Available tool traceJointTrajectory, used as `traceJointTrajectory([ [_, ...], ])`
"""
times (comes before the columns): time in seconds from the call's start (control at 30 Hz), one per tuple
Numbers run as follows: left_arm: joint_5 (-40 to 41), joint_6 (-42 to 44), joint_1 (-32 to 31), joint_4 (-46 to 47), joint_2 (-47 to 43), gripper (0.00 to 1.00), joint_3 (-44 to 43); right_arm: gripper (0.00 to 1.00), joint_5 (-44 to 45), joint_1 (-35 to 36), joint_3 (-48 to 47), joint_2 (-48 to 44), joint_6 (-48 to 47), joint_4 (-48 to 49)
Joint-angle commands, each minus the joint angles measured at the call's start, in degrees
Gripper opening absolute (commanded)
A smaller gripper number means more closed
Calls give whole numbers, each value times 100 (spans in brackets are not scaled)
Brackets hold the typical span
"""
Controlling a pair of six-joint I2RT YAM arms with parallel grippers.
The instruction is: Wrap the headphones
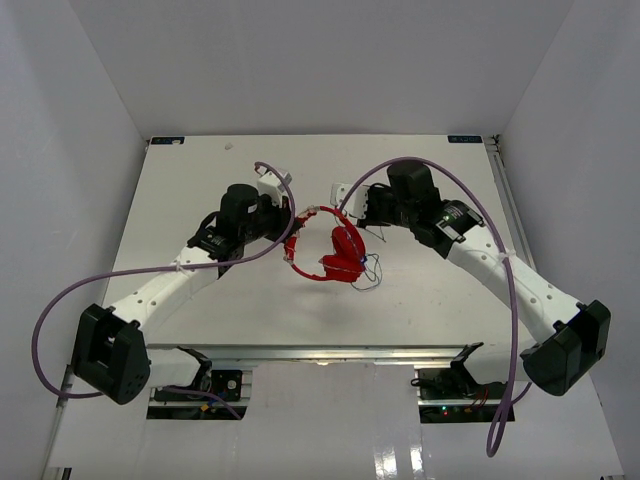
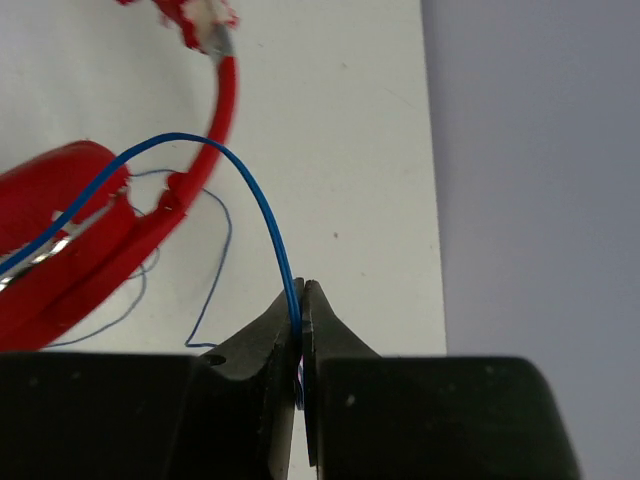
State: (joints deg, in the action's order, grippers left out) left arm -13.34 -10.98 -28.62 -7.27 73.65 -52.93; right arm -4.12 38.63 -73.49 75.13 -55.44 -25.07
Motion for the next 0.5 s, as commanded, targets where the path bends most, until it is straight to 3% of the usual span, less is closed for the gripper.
traceJointTrajectory([
  [0.0, -424, -144, 6, 646, -331, 0, -24, 8, -992, 16, -56, -170, 46, -231],
  [0.3, -529, -116, 6, 492, 226, 0, -296, 8, -1531, 19, -417, -282, -27, -618],
  [0.47, 830, -437, 49, 573, 235, 0, -341, 8, -1485, 18, -457, -474, -45, -640],
])
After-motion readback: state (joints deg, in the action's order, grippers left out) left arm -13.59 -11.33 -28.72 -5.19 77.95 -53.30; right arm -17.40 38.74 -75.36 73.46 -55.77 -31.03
